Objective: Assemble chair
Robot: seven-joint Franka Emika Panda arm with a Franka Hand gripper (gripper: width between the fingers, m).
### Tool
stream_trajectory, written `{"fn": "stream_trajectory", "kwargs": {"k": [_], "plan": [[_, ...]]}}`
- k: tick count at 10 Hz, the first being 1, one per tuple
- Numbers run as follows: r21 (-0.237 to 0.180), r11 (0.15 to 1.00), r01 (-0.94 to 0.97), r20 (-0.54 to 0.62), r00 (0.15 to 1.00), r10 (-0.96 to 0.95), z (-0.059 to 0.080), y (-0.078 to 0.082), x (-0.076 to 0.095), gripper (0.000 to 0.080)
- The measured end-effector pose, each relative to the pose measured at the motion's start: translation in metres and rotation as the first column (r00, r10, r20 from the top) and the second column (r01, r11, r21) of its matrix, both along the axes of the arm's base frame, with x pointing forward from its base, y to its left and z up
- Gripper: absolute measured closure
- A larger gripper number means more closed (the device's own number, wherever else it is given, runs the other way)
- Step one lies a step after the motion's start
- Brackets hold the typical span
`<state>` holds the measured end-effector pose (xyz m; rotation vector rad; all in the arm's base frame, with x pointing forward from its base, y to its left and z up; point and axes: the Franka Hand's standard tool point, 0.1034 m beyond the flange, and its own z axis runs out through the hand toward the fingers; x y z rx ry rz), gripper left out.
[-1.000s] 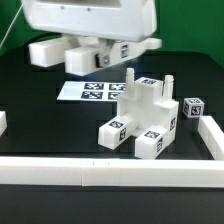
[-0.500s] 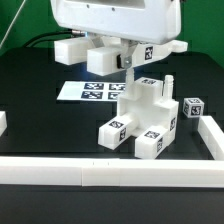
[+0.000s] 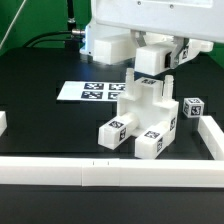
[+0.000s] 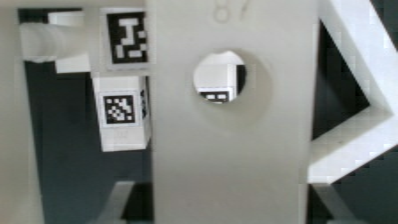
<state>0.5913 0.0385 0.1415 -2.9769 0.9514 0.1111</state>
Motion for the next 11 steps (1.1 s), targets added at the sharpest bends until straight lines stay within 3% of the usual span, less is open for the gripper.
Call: {"fn": "stream_trajectory", "kwargs": {"k": [3, 5, 11], "plan": [[-0.007, 1.0, -0.008, 0.017, 1.0, 0.008, -0.007, 0.003, -0.002, 0.0514], [-0.012, 0.999, -0.036, 0.015, 0.999, 0.037, -0.009, 0.019, -0.005, 0.0514], [-0.015, 0.997, -0.073, 0.025, 0.997, 0.073, -0.016, 0.015, -0.007, 0.0514]]}}
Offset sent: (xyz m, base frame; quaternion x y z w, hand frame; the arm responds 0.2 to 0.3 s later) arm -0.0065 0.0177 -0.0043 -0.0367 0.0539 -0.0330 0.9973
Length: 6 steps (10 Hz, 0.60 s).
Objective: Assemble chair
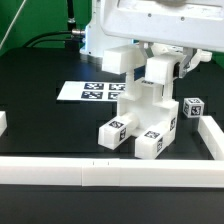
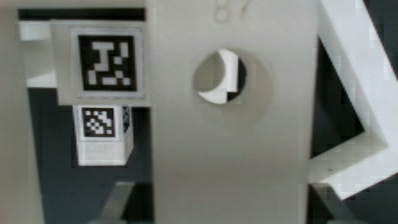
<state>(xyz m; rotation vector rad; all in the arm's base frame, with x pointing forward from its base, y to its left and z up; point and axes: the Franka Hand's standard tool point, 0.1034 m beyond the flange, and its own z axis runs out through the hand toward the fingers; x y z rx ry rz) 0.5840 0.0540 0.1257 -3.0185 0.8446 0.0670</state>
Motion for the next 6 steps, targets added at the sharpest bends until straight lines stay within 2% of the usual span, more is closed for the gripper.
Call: {"fn": "stream_trajectory", "kwargs": {"k": [6], "plan": [[0.0, 1.0, -0.003, -0.007, 1.0, 0.003, -0.0042, -0.0019, -0.0035, 0.0514]]}}
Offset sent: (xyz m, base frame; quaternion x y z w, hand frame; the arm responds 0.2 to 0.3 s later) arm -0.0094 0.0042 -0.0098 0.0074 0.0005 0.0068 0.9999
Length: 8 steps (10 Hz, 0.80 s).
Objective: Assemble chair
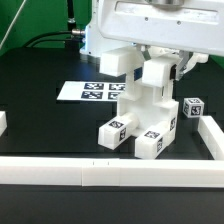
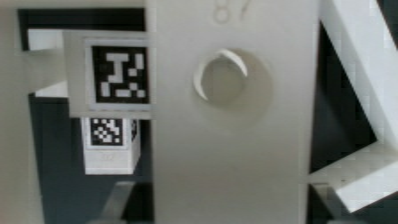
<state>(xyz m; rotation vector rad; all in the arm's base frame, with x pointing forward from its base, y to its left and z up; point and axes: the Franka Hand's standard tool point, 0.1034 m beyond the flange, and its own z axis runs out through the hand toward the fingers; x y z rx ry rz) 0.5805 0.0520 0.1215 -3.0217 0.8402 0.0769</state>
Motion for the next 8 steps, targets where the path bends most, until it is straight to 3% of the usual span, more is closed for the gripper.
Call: {"fn": "stream_trajectory", "kwargs": {"k": [8], "plan": [[0.001, 1.0, 0.007, 0.01, 1.0, -0.007, -0.0074, -0.0006, -0.0041, 0.0514]]}}
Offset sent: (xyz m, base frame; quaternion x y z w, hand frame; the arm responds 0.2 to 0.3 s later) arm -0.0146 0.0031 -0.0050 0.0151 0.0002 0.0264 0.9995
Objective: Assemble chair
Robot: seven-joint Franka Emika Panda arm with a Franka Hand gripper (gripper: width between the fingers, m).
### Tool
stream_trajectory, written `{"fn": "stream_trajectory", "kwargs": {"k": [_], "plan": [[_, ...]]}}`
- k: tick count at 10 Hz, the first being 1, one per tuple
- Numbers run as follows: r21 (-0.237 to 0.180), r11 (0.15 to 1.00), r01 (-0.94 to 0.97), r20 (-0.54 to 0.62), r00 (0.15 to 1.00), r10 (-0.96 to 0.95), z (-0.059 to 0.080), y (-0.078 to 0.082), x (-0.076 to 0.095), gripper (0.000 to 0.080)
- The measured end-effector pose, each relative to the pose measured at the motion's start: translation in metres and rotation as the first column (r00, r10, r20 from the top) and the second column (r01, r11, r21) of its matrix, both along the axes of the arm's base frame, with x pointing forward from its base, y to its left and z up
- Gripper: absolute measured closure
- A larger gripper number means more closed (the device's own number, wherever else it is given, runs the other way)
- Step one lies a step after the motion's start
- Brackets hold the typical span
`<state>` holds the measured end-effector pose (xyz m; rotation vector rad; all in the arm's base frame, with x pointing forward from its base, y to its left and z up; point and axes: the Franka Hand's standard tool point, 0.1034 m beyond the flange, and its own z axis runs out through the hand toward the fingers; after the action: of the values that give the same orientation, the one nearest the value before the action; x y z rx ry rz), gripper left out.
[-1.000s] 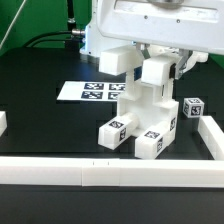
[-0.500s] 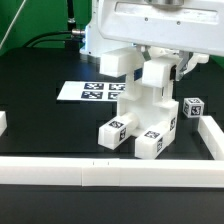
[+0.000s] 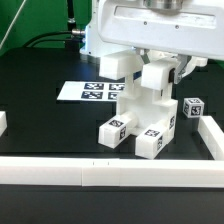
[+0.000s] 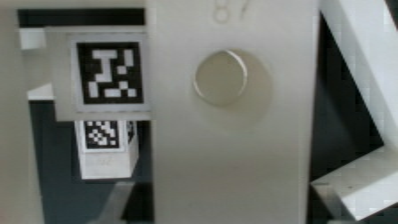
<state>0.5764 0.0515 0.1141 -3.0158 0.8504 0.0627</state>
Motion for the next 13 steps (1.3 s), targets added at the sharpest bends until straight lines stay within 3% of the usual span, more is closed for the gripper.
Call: {"fn": "stream_trajectory", "kwargs": {"k": [6, 13], "plan": [[-0.003, 1.0, 0.028, 0.008, 1.0, -0.028, -0.037, 0.0, 0.0, 0.0514], [-0.01, 1.0, 0.022, 0.029, 0.999, -0.022, -0.04, -0.002, 0.02, 0.0514]]}}
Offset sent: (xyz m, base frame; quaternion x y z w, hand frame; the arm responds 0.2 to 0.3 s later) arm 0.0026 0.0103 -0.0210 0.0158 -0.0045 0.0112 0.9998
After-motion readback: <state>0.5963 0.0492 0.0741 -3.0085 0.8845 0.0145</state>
